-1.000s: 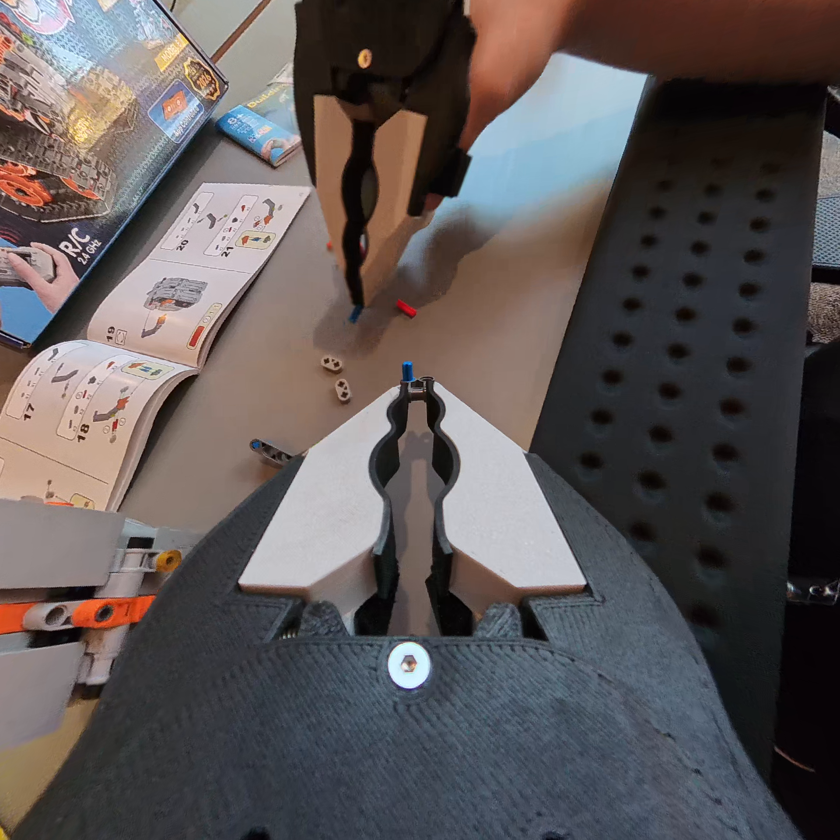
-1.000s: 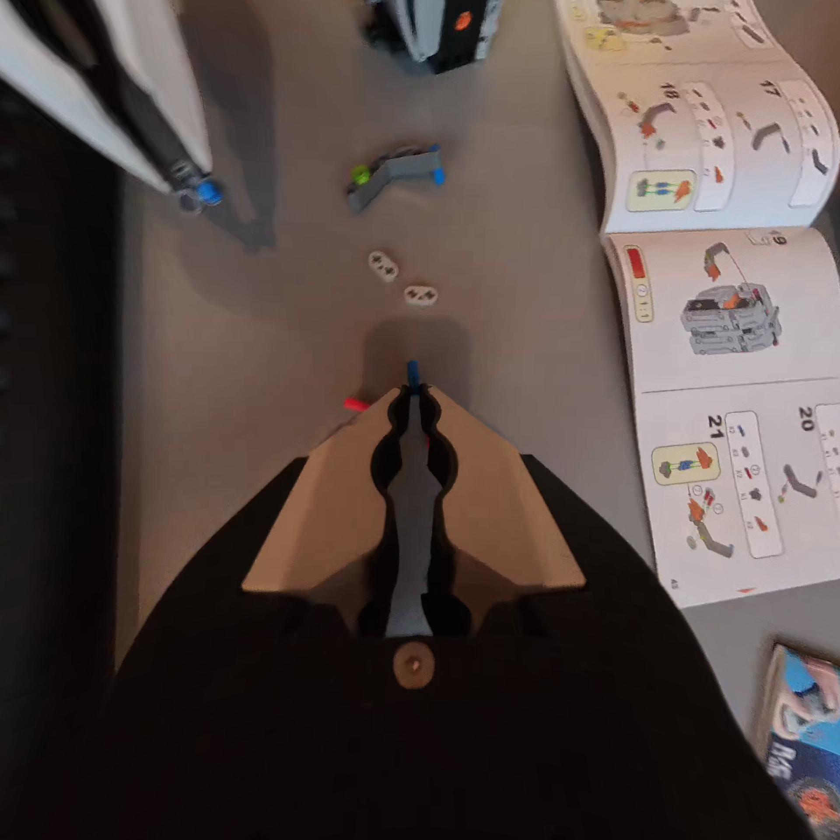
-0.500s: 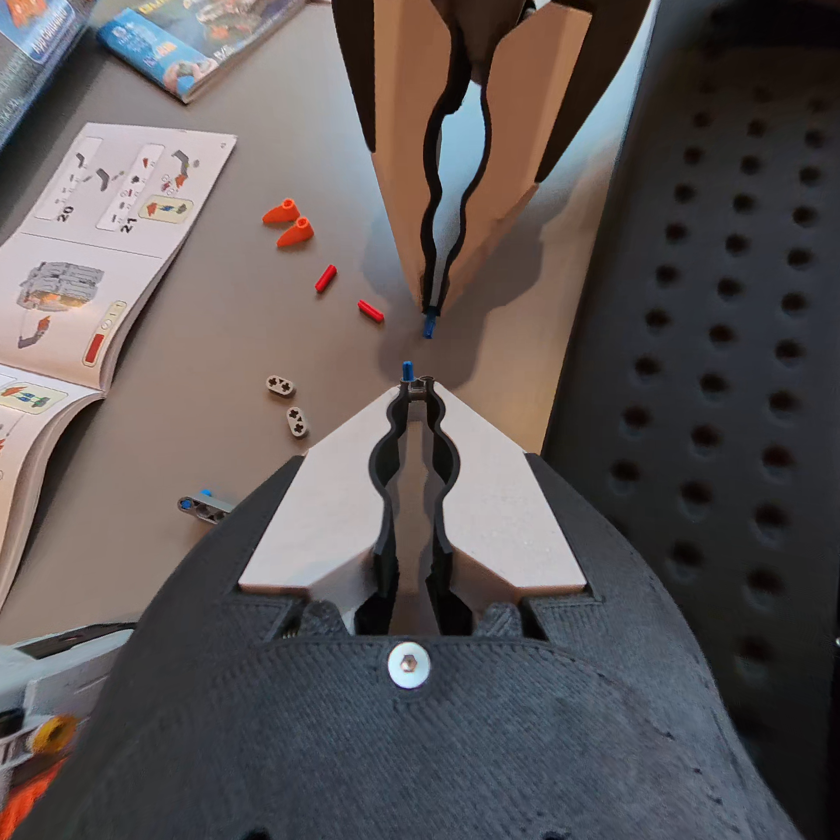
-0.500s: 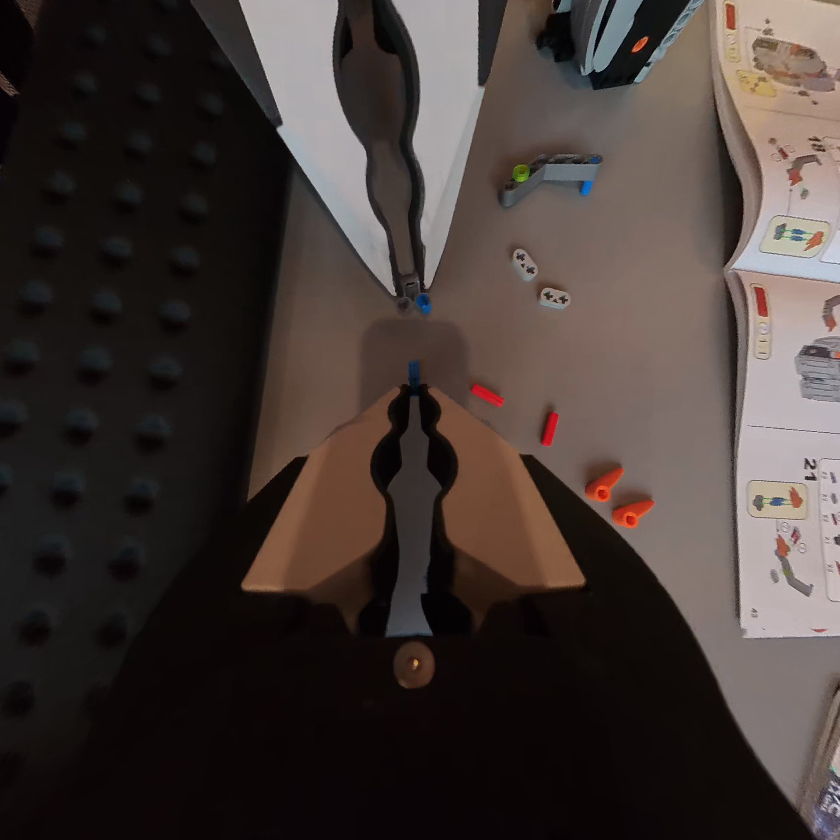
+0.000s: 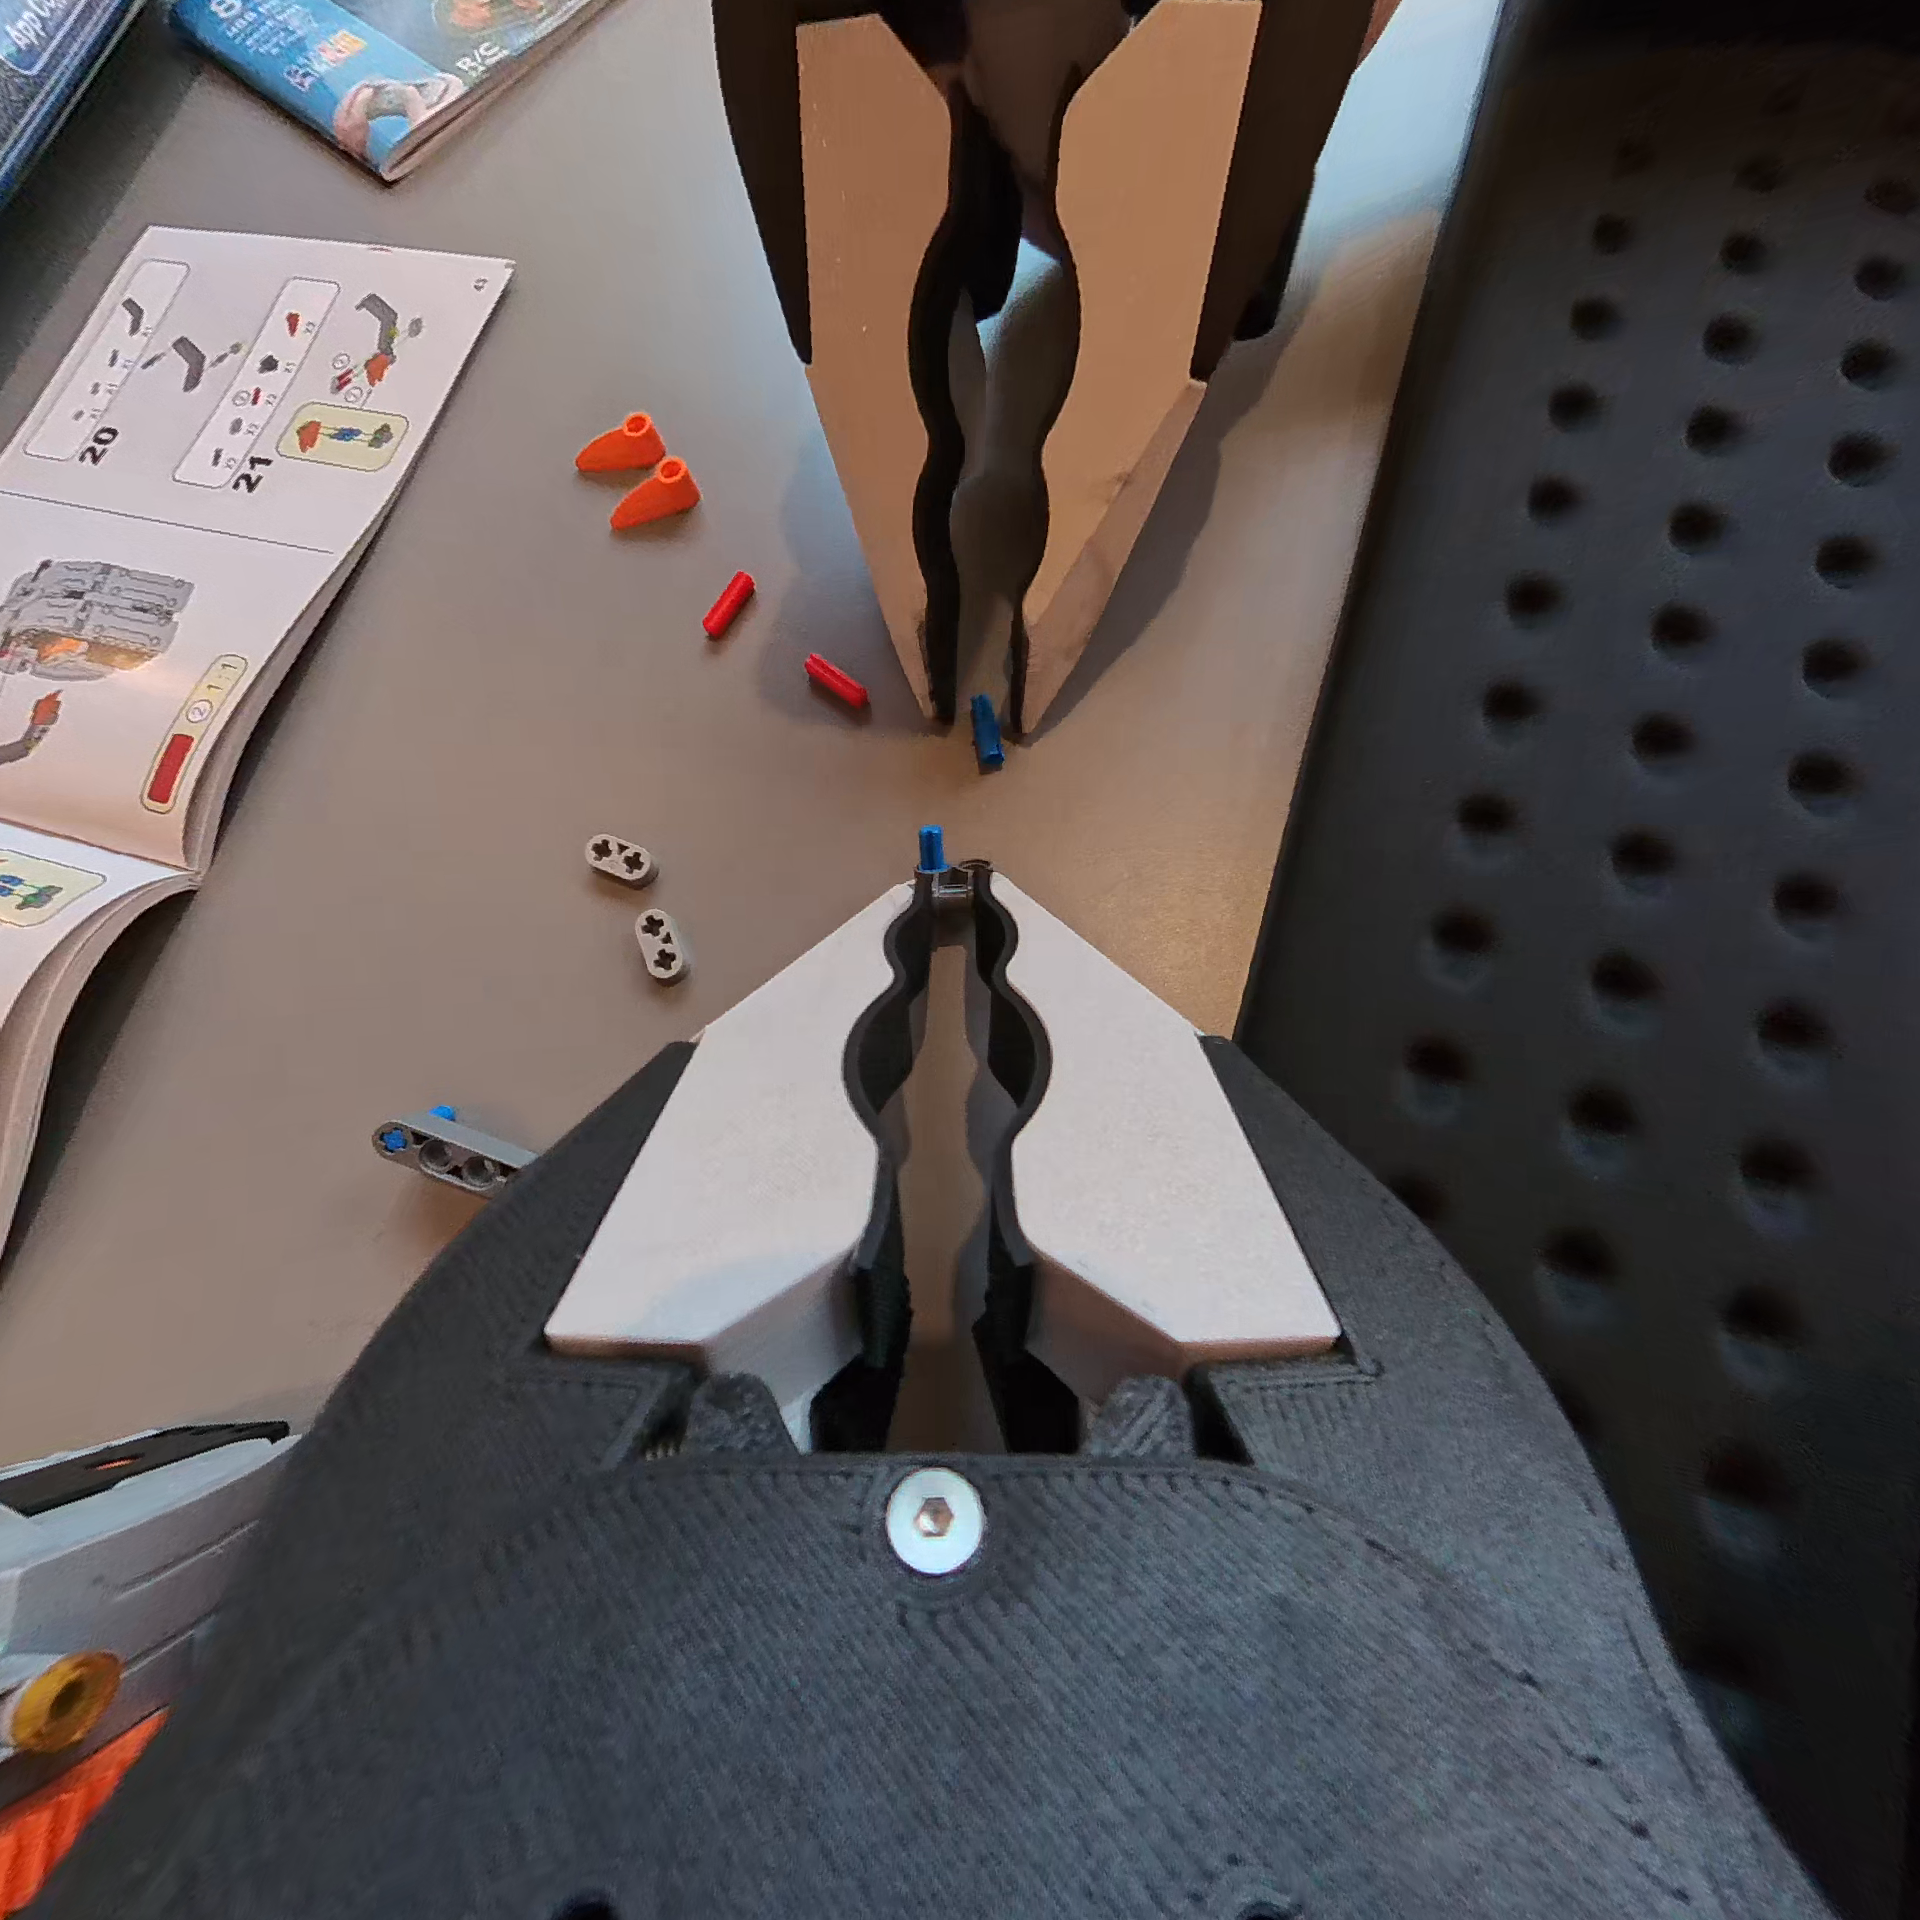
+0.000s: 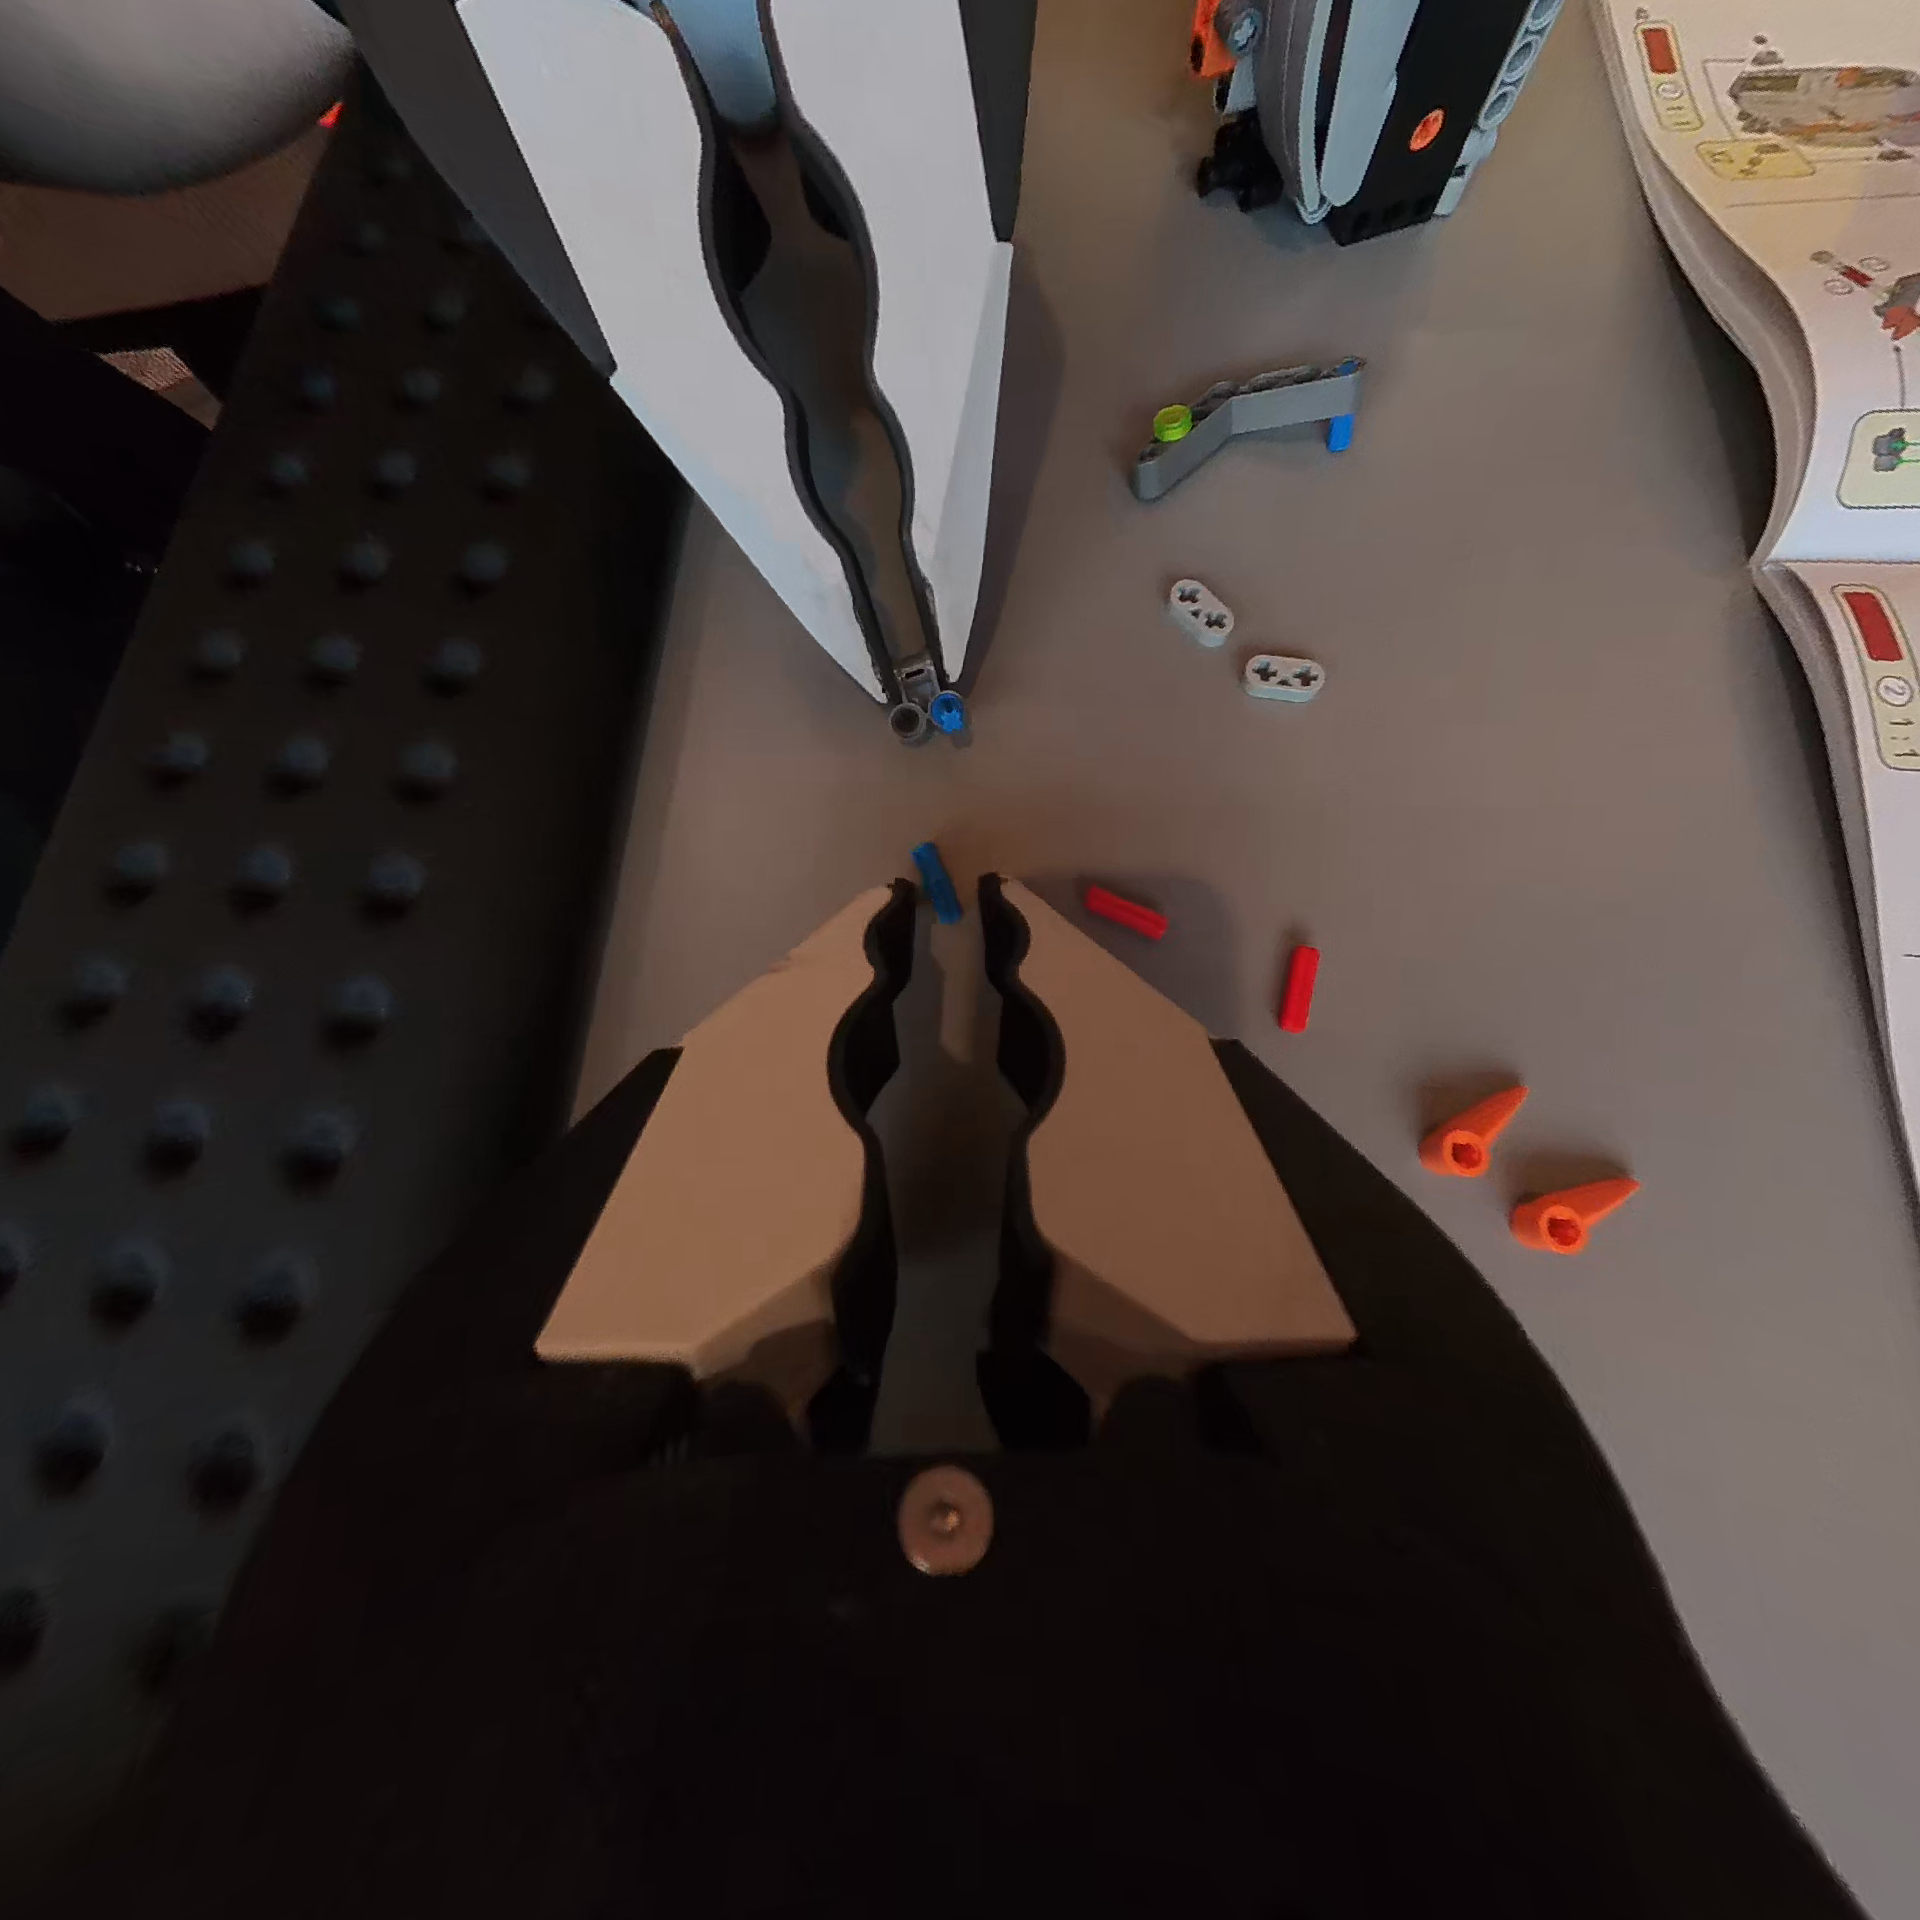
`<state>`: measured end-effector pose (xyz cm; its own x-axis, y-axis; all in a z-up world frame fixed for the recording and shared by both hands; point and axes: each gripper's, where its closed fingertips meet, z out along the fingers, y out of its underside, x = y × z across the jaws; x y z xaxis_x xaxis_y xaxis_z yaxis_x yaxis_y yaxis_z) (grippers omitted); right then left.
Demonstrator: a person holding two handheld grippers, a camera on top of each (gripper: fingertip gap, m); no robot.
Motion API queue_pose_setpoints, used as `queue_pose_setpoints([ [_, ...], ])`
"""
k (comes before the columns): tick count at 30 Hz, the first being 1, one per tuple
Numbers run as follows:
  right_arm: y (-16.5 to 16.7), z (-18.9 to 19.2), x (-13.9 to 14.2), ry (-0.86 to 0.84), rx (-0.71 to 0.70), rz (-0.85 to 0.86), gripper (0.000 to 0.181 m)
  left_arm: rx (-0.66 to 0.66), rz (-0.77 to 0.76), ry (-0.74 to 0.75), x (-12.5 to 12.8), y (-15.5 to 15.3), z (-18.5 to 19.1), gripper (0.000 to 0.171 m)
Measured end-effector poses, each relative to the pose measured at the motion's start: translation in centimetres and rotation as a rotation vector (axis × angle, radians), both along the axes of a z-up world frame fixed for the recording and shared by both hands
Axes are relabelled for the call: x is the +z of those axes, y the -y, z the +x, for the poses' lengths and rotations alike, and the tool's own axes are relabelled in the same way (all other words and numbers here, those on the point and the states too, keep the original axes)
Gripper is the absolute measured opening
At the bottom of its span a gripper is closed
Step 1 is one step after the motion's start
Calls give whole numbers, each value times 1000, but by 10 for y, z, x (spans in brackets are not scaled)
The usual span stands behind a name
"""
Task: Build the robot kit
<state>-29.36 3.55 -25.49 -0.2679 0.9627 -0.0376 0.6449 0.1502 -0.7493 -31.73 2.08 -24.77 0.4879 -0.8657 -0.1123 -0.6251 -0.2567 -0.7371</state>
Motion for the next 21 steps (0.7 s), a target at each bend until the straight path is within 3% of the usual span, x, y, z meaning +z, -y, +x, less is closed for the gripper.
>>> queue_pose_setpoints([
  [2, 1, 1, 0, 0, 15, -9, 5, -2, -2, 2, 0, 0, 0, 6],
  [18, 4, -4, 20, -79, 31, 44, 4, -70, -14, 10, -7, 0, 9, 7],
  [21, 7, -6, 23, -94, 45, 72, 4, -51, -13, 23, -4, 1, 8, 35],
])
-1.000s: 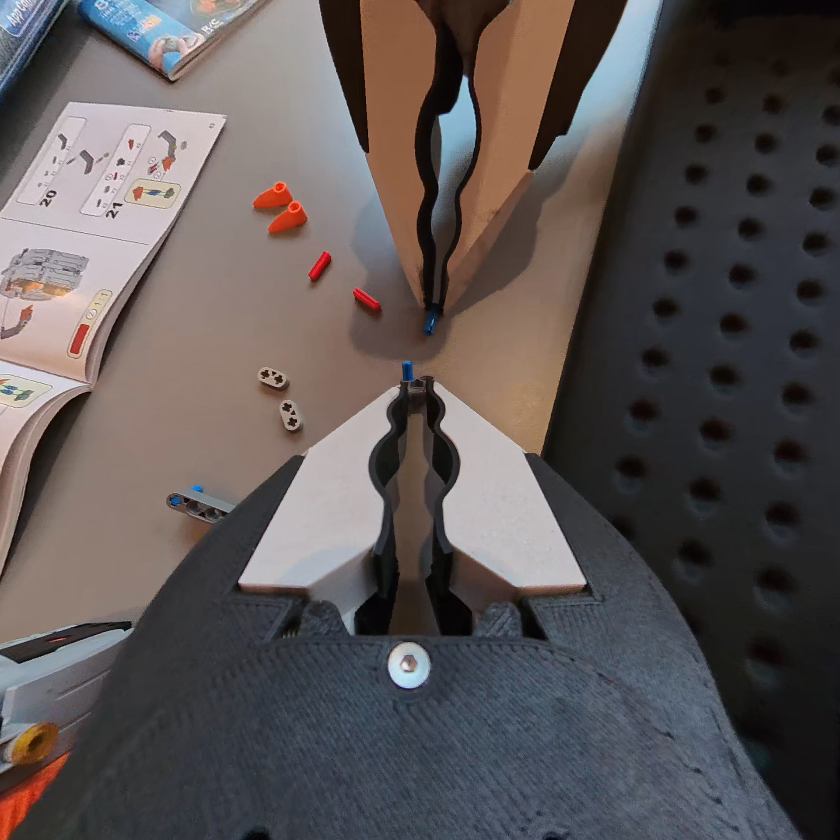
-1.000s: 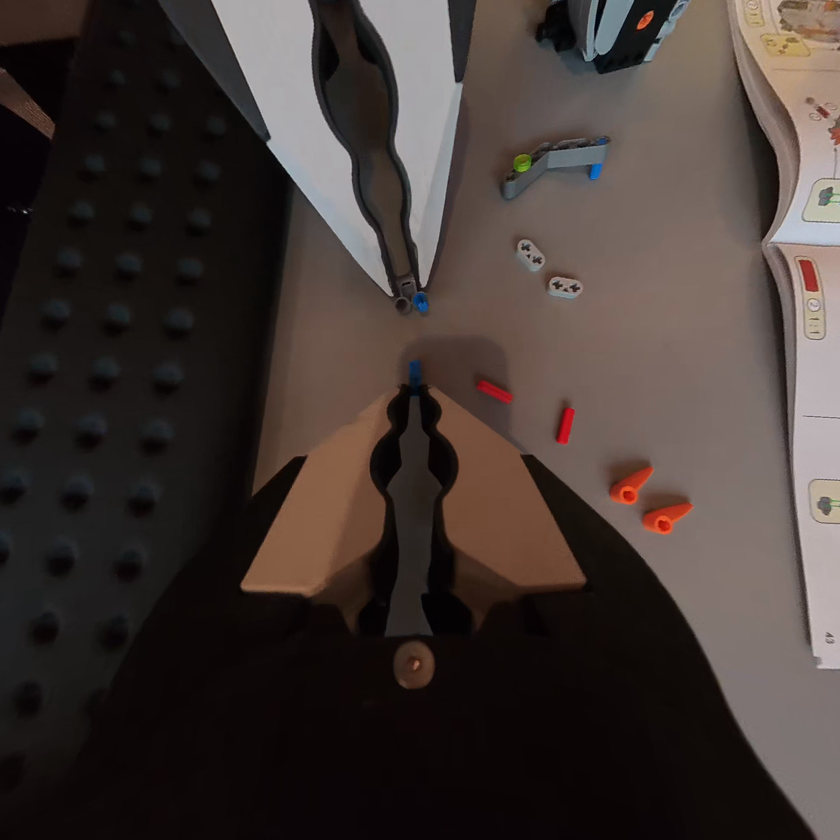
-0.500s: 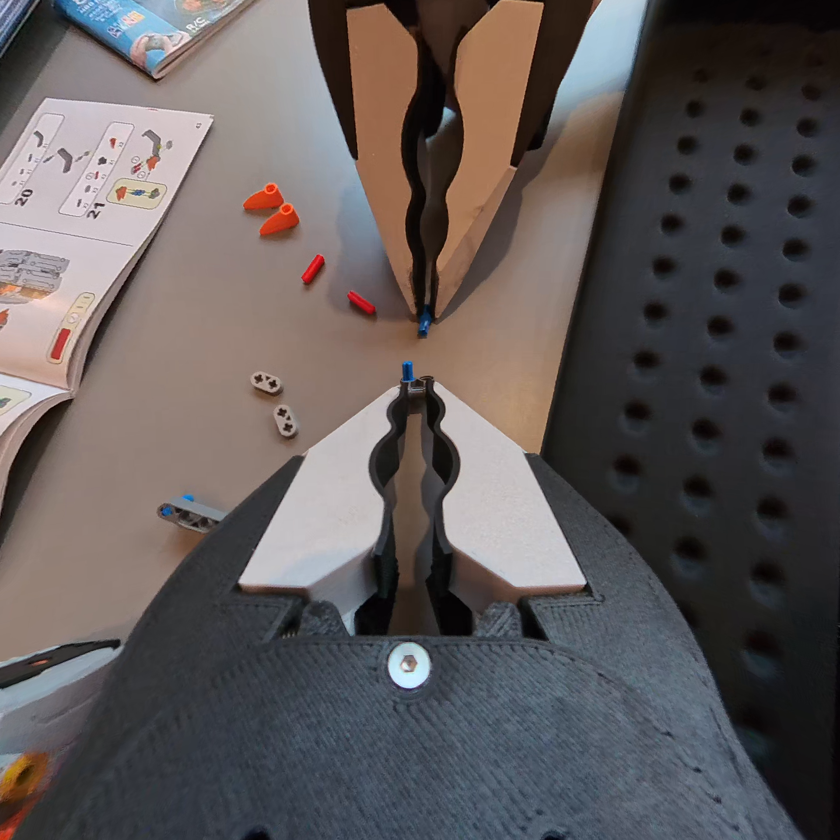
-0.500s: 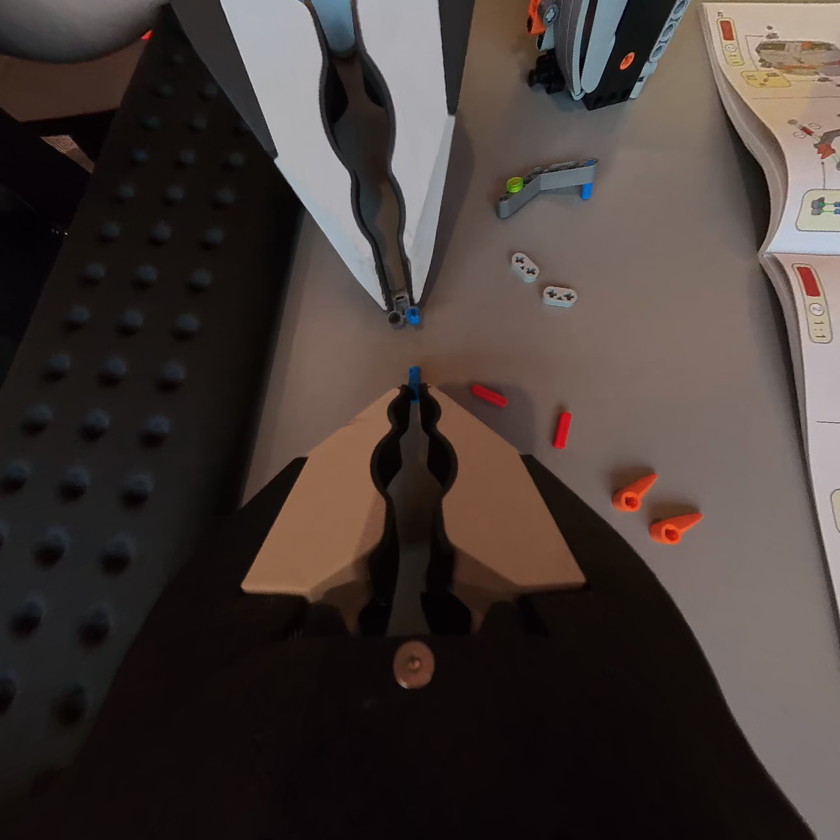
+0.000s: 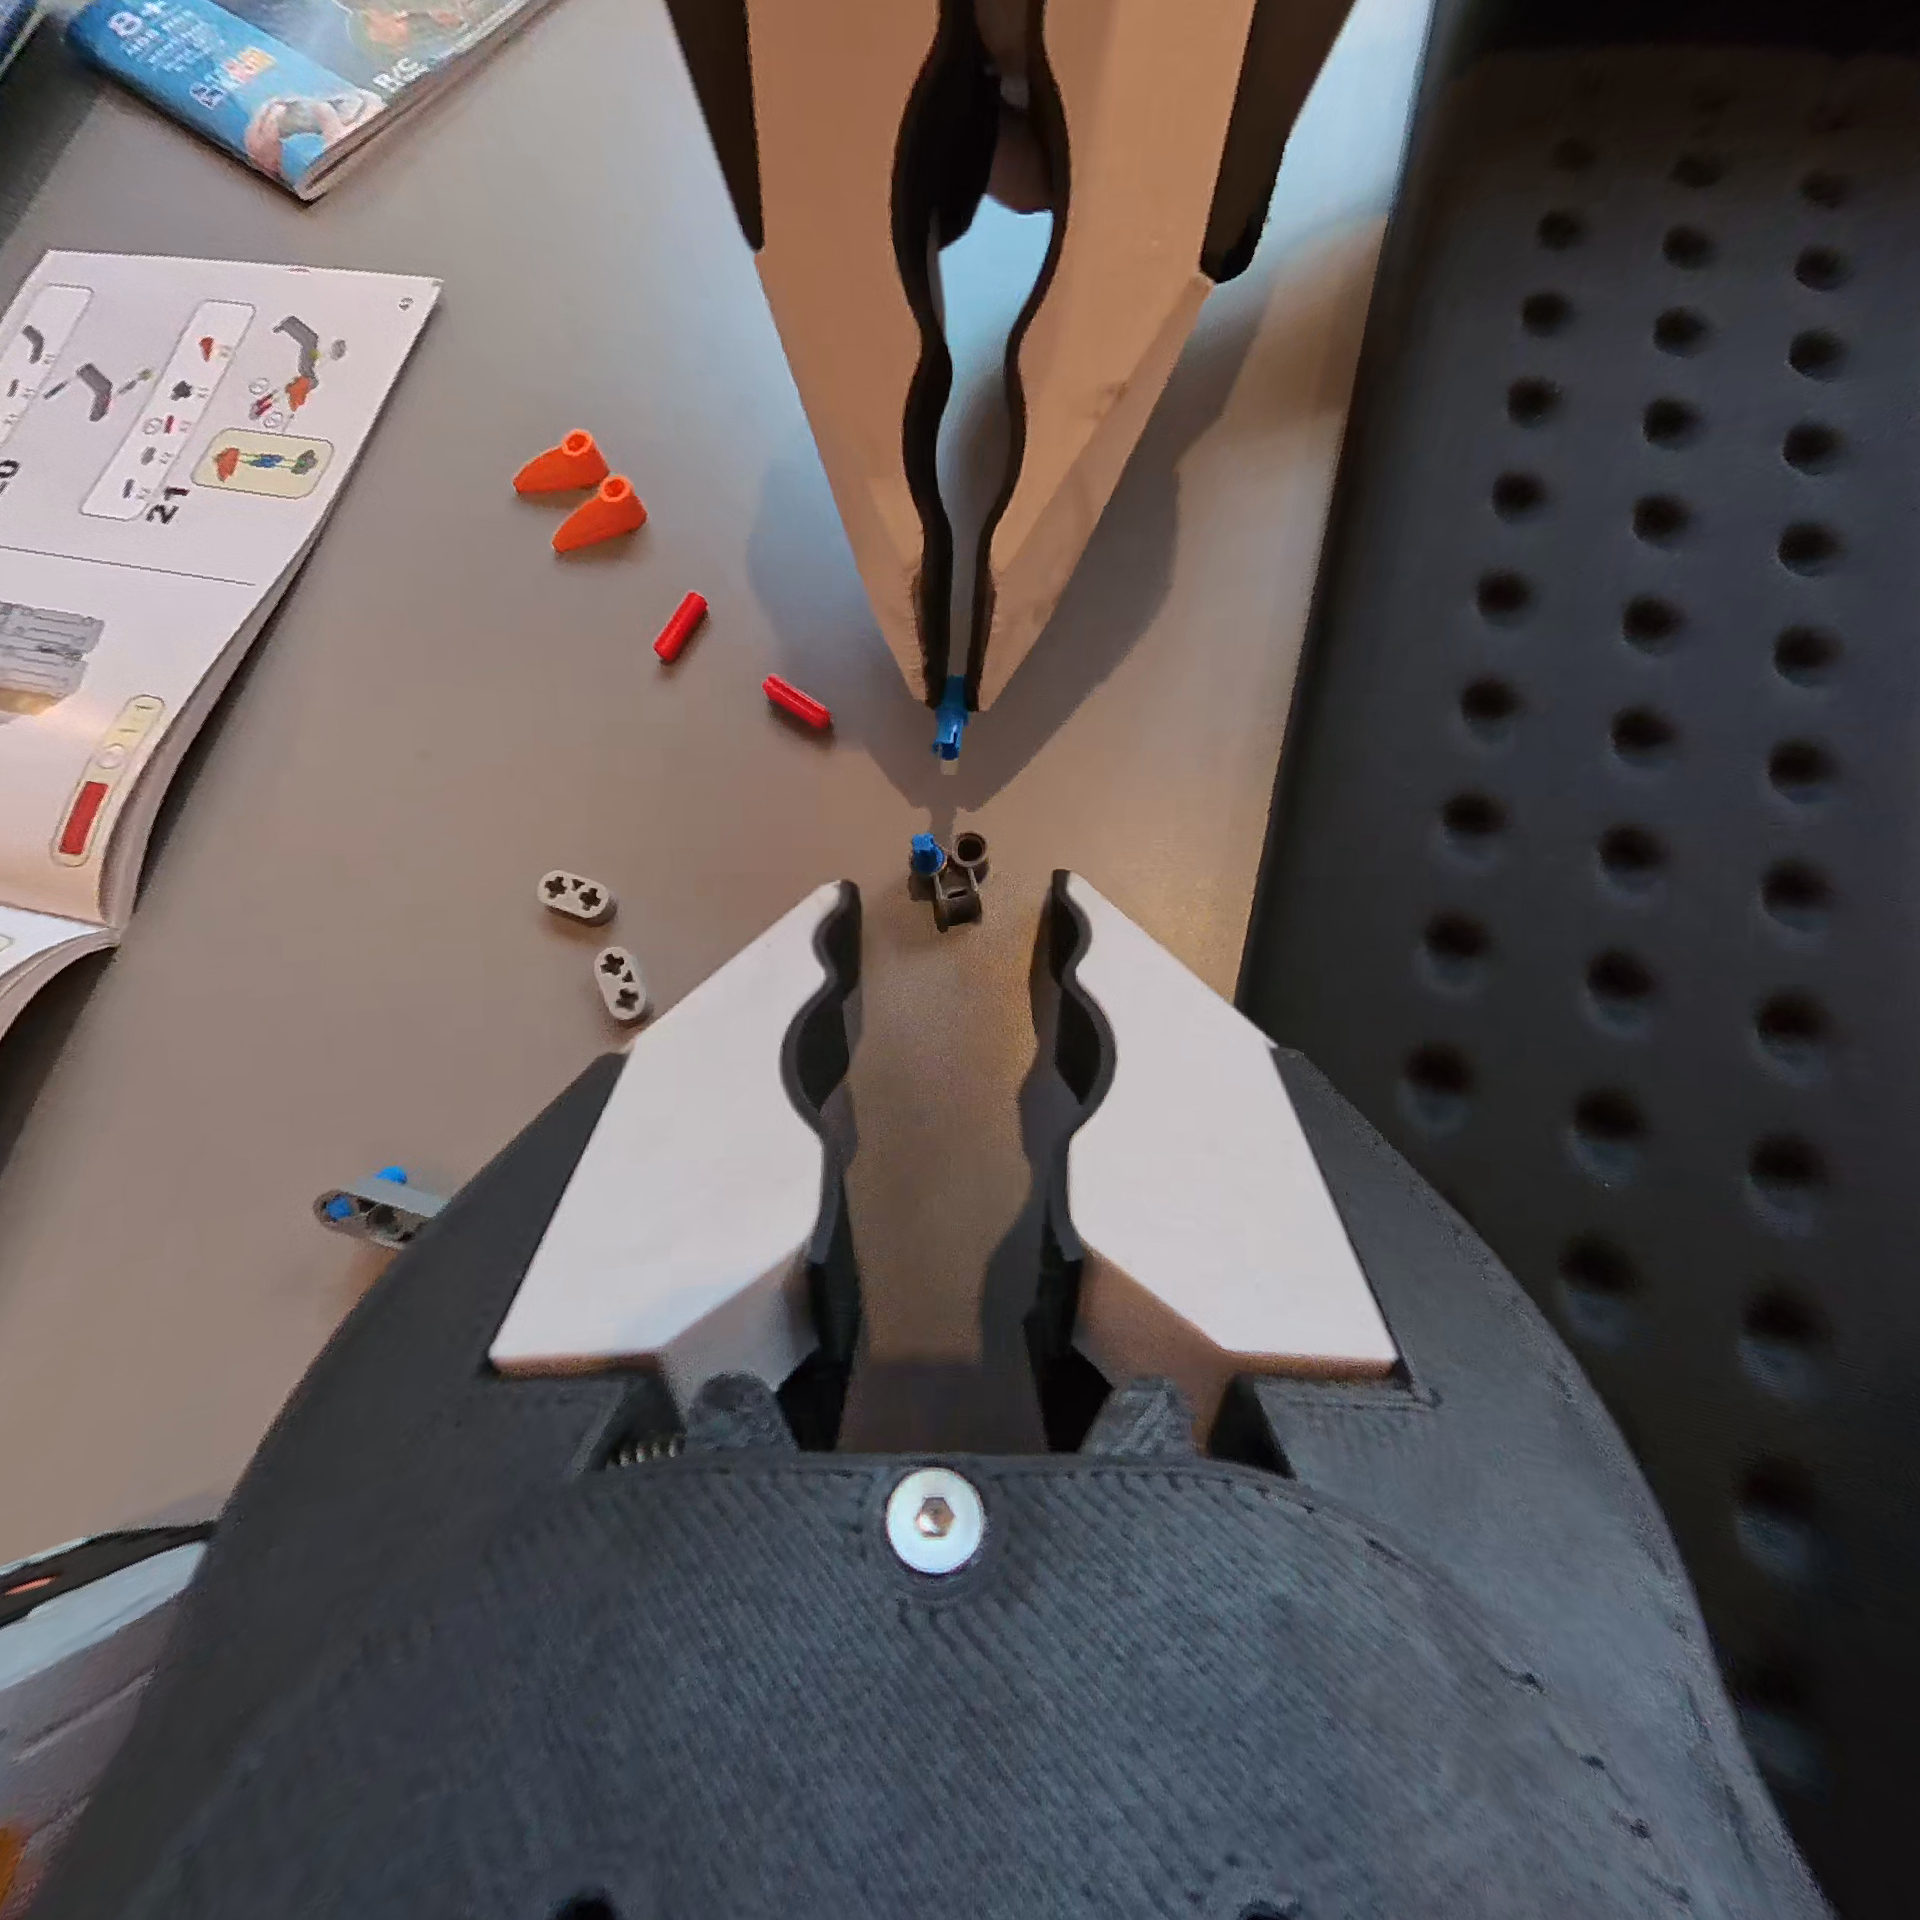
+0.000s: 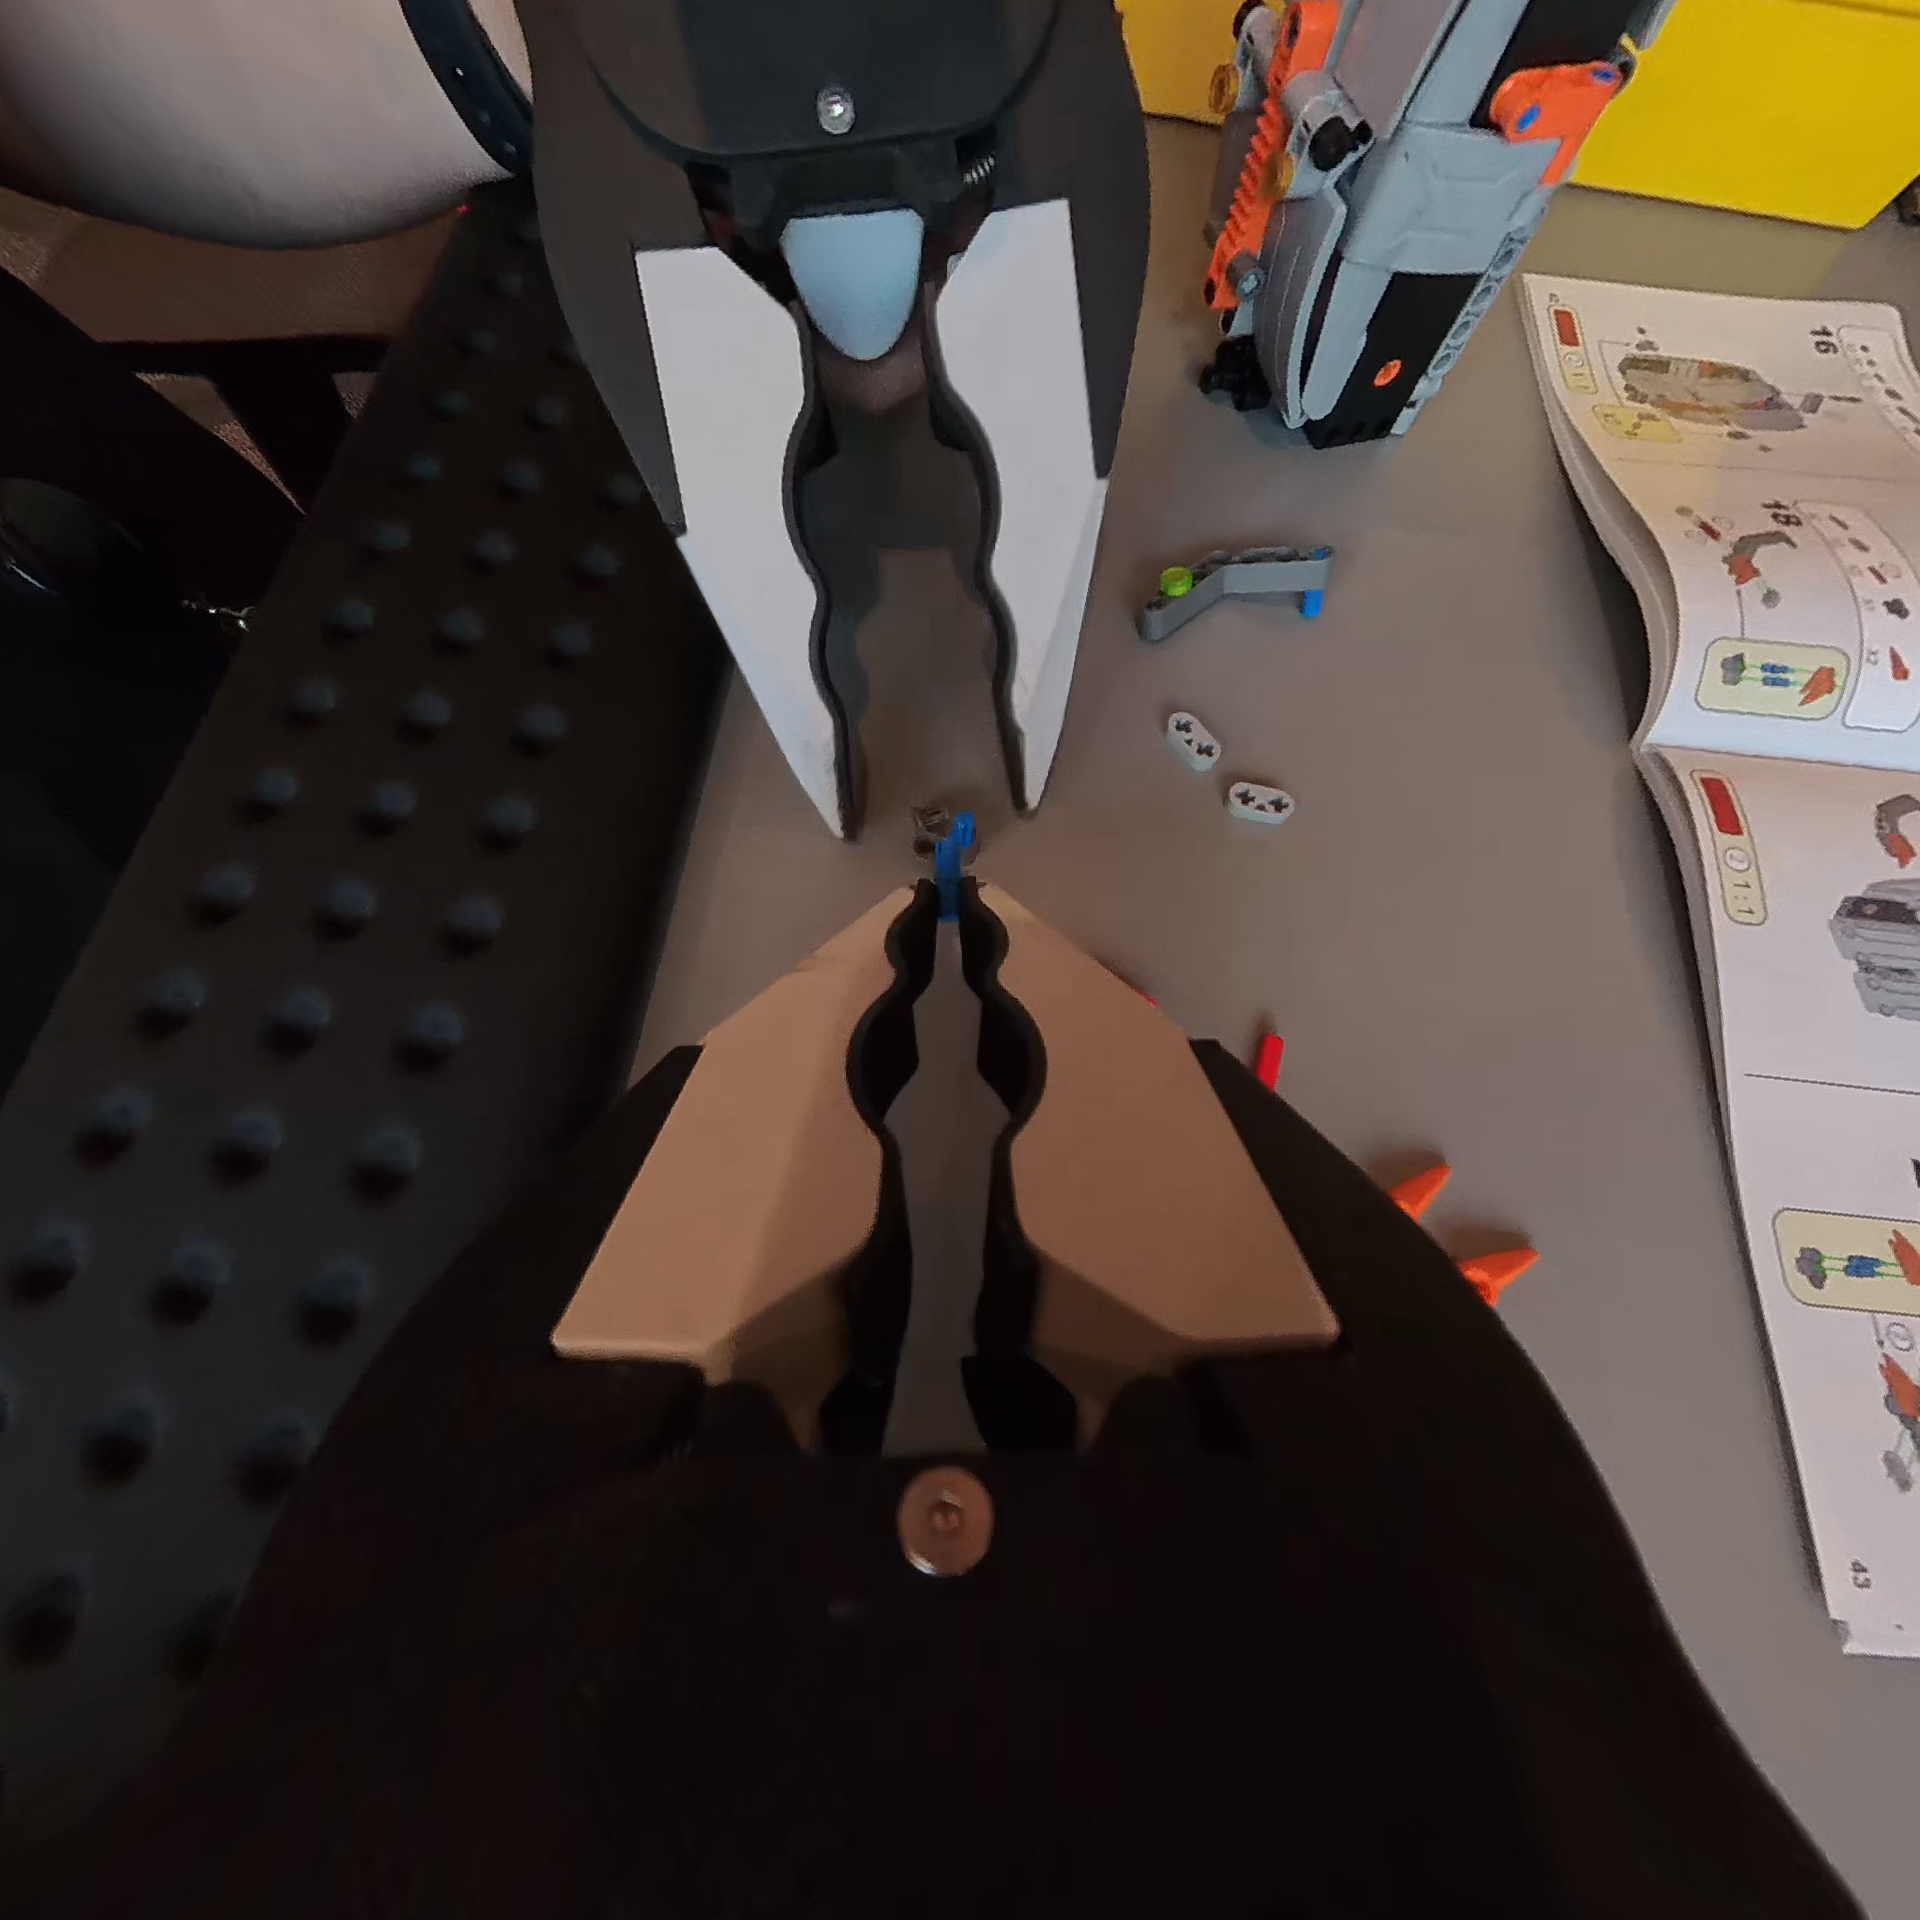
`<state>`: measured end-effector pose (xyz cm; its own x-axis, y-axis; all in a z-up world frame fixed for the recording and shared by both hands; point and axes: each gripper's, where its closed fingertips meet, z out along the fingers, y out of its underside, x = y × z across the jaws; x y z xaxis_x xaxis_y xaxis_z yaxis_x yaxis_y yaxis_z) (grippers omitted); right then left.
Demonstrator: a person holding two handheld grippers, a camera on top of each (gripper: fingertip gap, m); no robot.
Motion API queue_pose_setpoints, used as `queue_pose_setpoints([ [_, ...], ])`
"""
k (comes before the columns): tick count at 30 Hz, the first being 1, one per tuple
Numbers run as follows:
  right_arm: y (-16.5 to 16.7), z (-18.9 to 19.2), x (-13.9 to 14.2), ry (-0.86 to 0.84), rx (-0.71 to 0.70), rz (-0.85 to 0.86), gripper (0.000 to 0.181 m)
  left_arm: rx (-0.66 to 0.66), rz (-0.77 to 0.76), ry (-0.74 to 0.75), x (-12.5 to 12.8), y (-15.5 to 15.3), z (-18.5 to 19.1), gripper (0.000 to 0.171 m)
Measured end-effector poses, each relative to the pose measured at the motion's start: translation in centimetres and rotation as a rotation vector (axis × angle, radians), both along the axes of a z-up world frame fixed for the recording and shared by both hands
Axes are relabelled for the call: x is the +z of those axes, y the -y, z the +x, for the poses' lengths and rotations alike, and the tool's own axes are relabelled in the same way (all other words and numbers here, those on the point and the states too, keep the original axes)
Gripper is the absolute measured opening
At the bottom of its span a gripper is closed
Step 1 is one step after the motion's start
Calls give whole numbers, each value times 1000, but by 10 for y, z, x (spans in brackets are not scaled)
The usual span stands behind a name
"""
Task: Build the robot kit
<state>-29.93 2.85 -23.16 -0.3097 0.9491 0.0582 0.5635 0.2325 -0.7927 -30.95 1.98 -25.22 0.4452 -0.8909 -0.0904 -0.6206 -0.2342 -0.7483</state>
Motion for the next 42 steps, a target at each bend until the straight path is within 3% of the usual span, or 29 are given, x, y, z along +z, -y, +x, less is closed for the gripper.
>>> queue_pose_setpoints([
  [7, 9, -5, 11, -49, 36, 25, 4, -22, 180, 128, 44, 4, 9, 11],
  [11, 10, -4, 11, -50, 40, 27, 4, -49, 246, 57, 40, 3, 13, 2],
  [15, 10, -4, 11, -48, 38, 20, 4, -58, 215, 50, 35, 5, 14, 8],
  [25, 12, -4, 14, -63, 49, 20, 4, -51, 199, 45, 34, 4, 14, 3],
  [28, 12, -7, 22, -121, 52, 49, 6, -35, 153, 109, 41, 5, 12, 3],
  [31, 13, -12, 42, -247, 55, 120, 24, -32, 112, 233, 57, 9, 12, 3],
  [36, 24, -12, 71, -411, 92, 277, 18, -53, 65, 404, 83, 17, 10, 3],
  [42, 38, -12, 84, -482, 141, 314, 9, -114, -23, 527, 98, 29, 10, 3],
])
